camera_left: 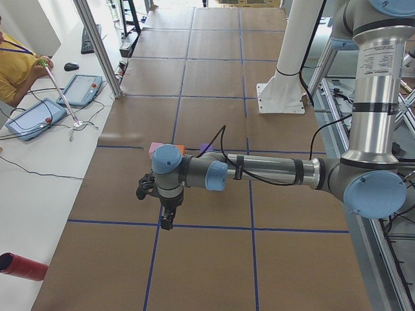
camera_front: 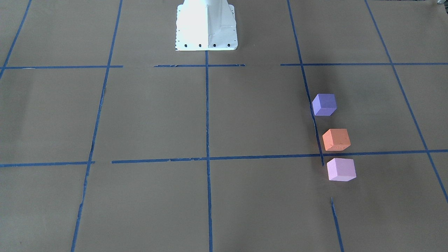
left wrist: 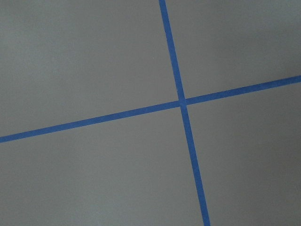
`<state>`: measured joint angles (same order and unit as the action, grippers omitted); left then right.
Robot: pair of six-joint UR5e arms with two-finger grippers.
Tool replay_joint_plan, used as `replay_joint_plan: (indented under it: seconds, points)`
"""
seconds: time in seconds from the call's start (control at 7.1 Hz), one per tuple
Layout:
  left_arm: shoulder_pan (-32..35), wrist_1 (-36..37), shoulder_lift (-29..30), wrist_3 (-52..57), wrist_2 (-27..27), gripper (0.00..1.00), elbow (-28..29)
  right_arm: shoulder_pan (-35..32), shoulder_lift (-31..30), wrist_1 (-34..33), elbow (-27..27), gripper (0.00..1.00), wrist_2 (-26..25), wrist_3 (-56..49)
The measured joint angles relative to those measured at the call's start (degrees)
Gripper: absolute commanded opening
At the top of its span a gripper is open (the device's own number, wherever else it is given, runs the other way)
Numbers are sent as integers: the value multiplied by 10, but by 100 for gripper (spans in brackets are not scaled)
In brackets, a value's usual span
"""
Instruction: Arrange blocks in a line
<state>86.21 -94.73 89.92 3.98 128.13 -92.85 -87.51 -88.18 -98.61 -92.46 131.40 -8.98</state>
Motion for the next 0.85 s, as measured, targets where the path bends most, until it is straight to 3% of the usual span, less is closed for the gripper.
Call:
replay_joint_plan:
  seconds: [0.42,0.85]
  points:
    - [0,0,-4,-3,1,100,4,0,0,0,0,100,0,0]
    - [1,2,-6,-2,40,100,4,0,0,0,0,100,0,0]
